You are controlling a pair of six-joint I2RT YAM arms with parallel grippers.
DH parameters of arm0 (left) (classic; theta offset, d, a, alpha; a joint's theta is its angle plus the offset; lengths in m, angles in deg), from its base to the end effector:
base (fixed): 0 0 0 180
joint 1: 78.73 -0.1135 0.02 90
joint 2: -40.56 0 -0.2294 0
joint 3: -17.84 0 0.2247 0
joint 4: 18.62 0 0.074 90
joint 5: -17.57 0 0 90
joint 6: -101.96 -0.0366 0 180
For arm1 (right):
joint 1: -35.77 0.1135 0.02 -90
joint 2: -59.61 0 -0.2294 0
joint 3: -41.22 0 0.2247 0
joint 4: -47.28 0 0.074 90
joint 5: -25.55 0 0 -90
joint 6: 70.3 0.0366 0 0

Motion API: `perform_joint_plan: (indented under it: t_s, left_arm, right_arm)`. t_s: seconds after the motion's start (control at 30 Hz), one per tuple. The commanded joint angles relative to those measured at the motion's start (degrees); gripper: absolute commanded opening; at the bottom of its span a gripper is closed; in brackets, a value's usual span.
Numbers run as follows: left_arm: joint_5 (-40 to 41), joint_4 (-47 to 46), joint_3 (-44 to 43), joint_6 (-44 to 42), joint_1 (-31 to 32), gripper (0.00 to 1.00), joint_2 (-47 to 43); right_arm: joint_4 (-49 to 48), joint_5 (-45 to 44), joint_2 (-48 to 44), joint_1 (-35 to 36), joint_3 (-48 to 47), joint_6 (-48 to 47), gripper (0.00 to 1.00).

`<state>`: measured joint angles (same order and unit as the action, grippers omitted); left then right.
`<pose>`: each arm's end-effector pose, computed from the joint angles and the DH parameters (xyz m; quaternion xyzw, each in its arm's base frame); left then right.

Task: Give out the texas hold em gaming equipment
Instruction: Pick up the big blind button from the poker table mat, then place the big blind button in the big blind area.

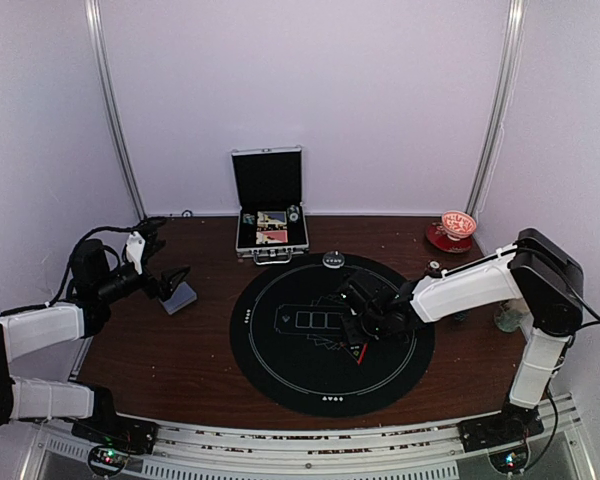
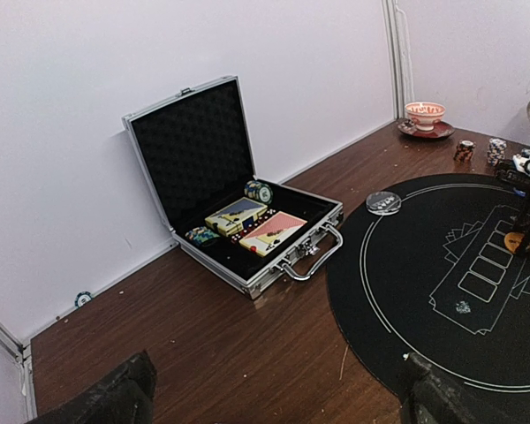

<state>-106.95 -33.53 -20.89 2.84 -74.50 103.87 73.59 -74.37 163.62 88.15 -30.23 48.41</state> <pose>0.2218 -0.0372 0.2075 0.2749 0.7026 -0.2003 0.6251 0.2014 0.2511 0.1209 -0.1741 0.9441 0.1105 0.2573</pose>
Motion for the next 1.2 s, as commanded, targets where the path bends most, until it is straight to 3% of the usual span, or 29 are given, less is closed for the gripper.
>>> perform_joint_plan:
  t_s: [0.0,0.4,0.87,1.17]
  left_arm:
    - [0.1,-3.4,0.1,-0.2,-0.1,0.98,-0.5]
    - [2.6,-4.0,-0.1,1.2,-0.1,0.98,-0.4]
    - [14.5,-8.9,1.6,4.7,-0.3,0.98,-2.4]
    - [15.5,-9.9,2.0,5.0,-0.2,0.98,-2.7]
  right_arm:
    - [2.6,1.0,-0.6,1.4,-0.2,0.1,0.48]
    - [8.6,0.0,6.9,4.1,-18.7,-2.2,0.47]
    - [11.3,5.1,29.1,7.6,-49.9,-6.4,0.48]
    - [10.4,7.0,37.4,8.9,-58.2,-6.6,0.49]
